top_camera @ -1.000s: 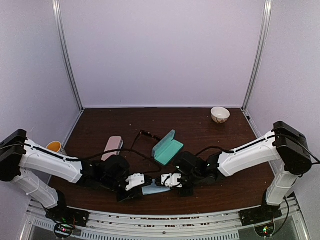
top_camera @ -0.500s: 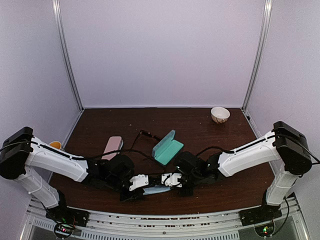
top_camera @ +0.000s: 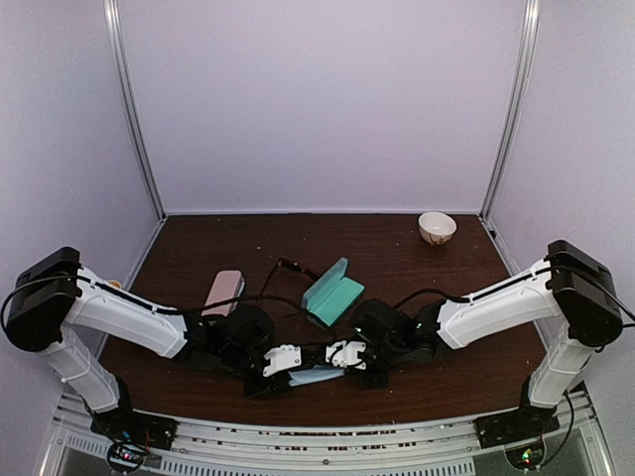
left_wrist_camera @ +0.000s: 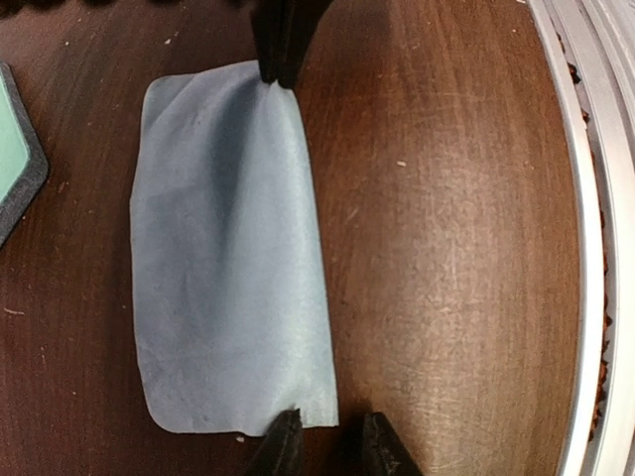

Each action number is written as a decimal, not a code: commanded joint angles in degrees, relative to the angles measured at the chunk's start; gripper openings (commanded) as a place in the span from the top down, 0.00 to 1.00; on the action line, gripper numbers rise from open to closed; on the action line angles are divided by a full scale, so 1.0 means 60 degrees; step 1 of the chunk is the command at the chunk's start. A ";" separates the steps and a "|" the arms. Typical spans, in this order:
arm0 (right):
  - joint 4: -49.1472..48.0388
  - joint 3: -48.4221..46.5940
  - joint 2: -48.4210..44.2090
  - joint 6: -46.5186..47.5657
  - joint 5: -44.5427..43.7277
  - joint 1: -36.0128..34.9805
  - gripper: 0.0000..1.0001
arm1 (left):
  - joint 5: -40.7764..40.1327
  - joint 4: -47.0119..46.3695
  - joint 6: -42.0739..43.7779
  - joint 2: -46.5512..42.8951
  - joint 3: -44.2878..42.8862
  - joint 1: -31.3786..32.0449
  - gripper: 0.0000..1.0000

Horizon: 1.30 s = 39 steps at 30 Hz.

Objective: Organize the sunglasses
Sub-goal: Pick up the glasses cleaning cloth from the center of the board.

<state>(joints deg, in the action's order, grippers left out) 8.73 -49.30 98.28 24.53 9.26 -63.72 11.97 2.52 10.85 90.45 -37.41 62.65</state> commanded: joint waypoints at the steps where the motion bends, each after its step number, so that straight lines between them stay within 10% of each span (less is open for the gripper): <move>1: -0.0094 0.0116 0.0135 -0.0145 0.0083 -0.0131 1.00 | -0.0185 -0.0085 0.0219 0.0536 -0.0209 0.0121 0.79; 13: -0.0132 0.0092 0.0053 -0.0189 0.0141 -0.0124 1.00 | -0.0591 -0.0214 0.0236 0.0840 -0.0364 0.0107 1.00; 39: 0.0480 -0.0039 -0.0699 -0.0777 0.0442 0.0623 1.00 | 0.0010 -0.0460 -0.0573 0.0021 -0.1074 -0.0433 1.00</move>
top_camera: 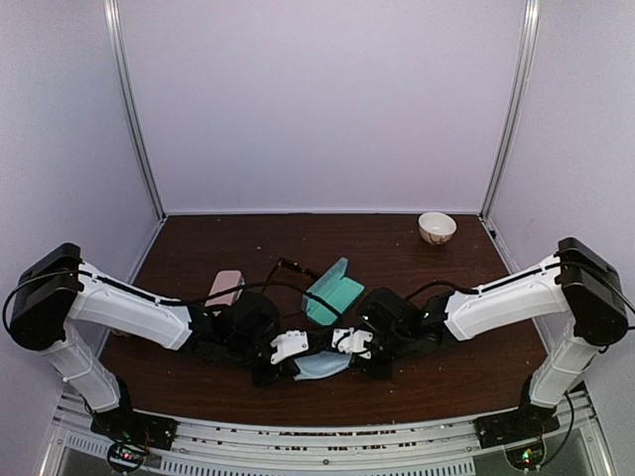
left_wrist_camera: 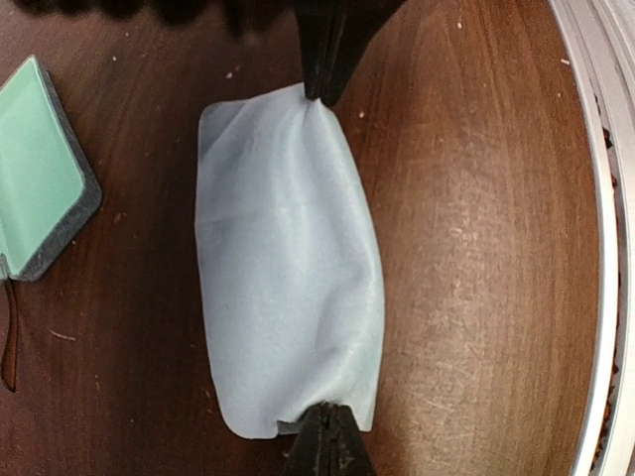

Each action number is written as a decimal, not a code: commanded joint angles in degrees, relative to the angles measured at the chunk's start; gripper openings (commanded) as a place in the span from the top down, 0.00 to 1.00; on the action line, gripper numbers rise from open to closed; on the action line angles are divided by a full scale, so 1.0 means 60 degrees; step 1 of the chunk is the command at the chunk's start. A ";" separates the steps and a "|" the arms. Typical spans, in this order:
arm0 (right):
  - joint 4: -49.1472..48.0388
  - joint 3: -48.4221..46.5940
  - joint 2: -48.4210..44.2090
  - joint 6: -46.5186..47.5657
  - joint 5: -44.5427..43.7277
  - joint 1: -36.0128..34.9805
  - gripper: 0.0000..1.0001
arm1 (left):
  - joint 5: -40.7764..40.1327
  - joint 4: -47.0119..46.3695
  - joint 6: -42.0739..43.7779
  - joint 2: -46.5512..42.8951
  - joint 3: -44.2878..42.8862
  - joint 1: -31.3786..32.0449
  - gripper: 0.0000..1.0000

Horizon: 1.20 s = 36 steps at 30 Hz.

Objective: Organize the sunglasses
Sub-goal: Pick up the glasses cleaning cloth from the center of the board.

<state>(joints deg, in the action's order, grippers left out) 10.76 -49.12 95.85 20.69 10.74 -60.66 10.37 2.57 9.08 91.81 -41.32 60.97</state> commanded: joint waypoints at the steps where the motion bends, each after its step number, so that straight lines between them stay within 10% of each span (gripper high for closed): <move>1: 0.0196 -0.0083 -0.0321 -0.0144 0.0188 0.0151 1.00 | 0.0342 -0.0471 -0.0299 -0.0178 -0.0485 -0.0187 1.00; 15: 0.0292 0.0086 -0.0643 -0.0311 0.0276 0.0482 1.00 | 0.1067 -0.0091 -0.0434 -0.0274 -0.0722 -0.0338 0.99; 24: 0.0083 0.0162 -0.0500 -0.0416 0.0583 0.0477 1.00 | 0.0830 0.0108 -0.0429 -0.0054 -0.0539 0.0041 0.60; 36: 0.0121 0.0109 -0.0397 -0.0488 0.0612 0.0480 1.00 | 0.0909 0.0107 0.0080 0.0596 -0.0671 0.0454 0.58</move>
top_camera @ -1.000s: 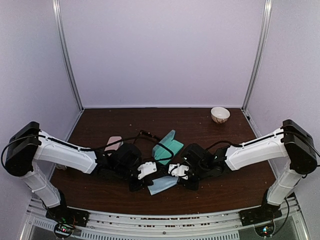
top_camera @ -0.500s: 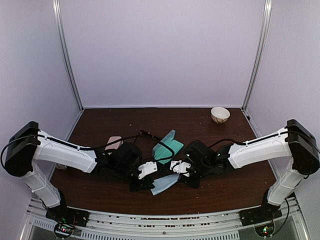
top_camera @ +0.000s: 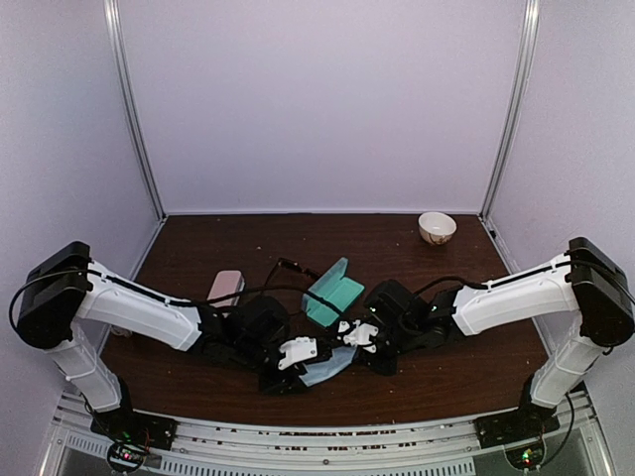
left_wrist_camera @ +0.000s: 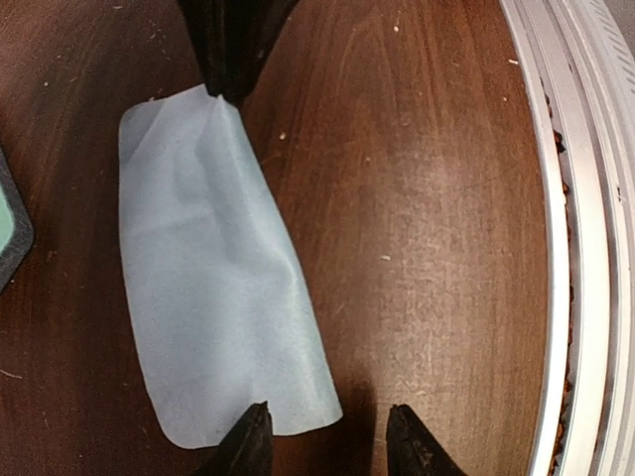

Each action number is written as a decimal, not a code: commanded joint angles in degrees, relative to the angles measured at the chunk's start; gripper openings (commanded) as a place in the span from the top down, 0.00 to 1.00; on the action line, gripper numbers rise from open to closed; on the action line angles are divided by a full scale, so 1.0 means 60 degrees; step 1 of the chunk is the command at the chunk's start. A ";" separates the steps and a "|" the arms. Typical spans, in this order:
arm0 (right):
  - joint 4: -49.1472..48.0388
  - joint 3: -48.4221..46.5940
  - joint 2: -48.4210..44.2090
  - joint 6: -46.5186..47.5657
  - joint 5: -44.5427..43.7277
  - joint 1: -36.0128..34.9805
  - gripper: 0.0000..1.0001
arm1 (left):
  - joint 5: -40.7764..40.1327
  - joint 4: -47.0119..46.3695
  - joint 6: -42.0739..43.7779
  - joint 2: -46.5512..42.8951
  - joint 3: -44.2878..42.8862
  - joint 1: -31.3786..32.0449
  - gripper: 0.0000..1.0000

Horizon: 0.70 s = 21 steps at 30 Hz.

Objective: Organize the sunglasses
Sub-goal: Pick up the glasses cleaning cloth from the center of the board.

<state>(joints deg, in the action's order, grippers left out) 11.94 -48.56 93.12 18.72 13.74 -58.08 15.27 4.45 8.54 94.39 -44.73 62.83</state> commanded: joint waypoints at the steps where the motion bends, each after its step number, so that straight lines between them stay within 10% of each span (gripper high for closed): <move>1: -0.0045 0.0004 0.0085 -0.0157 0.0113 0.0050 1.00 | 0.0080 -0.0220 0.0137 0.0186 -0.0103 0.0168 0.58; 21: -0.0095 0.0007 0.0161 -0.0248 0.0259 0.0050 1.00 | -0.0618 -0.0718 -0.0584 0.0360 0.0103 0.0530 0.57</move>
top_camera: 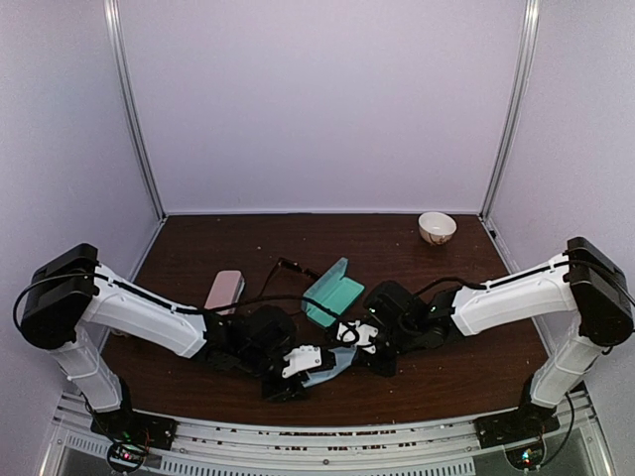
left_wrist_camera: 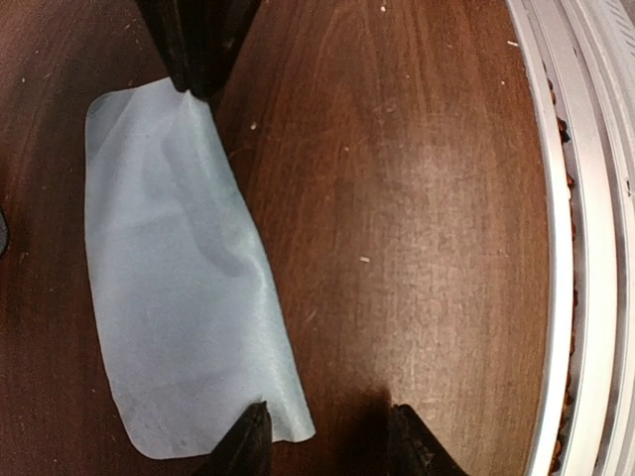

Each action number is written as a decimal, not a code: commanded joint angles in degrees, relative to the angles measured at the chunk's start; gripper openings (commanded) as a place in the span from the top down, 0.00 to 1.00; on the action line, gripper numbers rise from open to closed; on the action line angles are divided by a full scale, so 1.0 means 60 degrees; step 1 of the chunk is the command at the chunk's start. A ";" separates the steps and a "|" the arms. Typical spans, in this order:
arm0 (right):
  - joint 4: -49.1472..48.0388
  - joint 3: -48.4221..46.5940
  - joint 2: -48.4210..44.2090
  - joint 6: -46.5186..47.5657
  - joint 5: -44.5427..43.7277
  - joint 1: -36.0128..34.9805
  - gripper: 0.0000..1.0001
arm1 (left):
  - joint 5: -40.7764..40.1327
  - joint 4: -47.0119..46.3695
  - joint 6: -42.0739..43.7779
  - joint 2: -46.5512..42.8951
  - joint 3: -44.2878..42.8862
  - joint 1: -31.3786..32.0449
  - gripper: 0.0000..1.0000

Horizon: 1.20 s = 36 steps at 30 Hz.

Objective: Organize the sunglasses
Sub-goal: Pick up the glasses cleaning cloth from the center of the board.

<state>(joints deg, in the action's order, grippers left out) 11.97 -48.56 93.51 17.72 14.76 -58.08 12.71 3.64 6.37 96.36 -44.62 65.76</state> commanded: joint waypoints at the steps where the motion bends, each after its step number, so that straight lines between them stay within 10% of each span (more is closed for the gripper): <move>1: -0.0107 0.0005 0.0096 -0.0089 0.0088 0.0045 1.00 | -0.0197 -0.0563 -0.0226 0.0058 0.0076 0.0042 0.57; 14: -0.0212 0.0065 0.0088 -0.0147 0.0302 0.0043 1.00 | -0.0791 -0.0034 0.0197 0.0334 -0.0084 0.0173 0.63; 36: -0.0140 0.0210 0.0057 -0.0201 0.0320 0.0060 1.00 | -0.3242 0.0314 0.0149 0.1206 -0.0396 0.0640 1.00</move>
<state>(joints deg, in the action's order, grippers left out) 11.33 -48.03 94.00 17.32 16.53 -58.08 0.30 0.89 9.08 100.99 -48.40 69.54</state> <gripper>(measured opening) 0.005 0.010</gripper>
